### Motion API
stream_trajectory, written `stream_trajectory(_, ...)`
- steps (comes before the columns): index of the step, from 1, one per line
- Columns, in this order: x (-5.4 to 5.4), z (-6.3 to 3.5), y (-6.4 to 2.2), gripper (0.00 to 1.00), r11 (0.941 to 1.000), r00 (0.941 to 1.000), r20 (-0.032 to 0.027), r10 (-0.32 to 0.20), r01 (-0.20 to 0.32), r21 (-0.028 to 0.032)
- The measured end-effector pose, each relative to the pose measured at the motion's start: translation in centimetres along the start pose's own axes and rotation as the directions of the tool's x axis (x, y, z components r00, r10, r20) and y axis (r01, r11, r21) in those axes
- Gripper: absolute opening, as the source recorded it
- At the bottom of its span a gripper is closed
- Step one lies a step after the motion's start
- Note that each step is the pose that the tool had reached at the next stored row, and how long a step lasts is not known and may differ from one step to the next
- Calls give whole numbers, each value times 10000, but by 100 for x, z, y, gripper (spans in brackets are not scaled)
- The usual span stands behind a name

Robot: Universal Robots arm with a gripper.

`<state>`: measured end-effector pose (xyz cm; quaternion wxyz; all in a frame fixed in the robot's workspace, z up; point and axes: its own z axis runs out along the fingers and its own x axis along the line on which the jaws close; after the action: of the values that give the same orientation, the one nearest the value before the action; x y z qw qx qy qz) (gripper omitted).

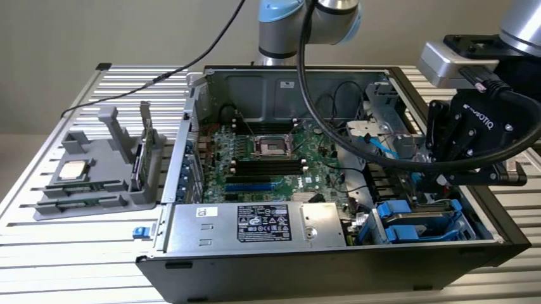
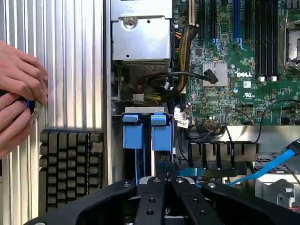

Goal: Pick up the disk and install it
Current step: 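Pick up the disk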

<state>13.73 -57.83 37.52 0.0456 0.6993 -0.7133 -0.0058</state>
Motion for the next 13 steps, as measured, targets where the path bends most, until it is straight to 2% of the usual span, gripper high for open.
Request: stream_trajectory(13, -13, 209, -52, 11, 10000, 9999, -101, -16, 16, 3)
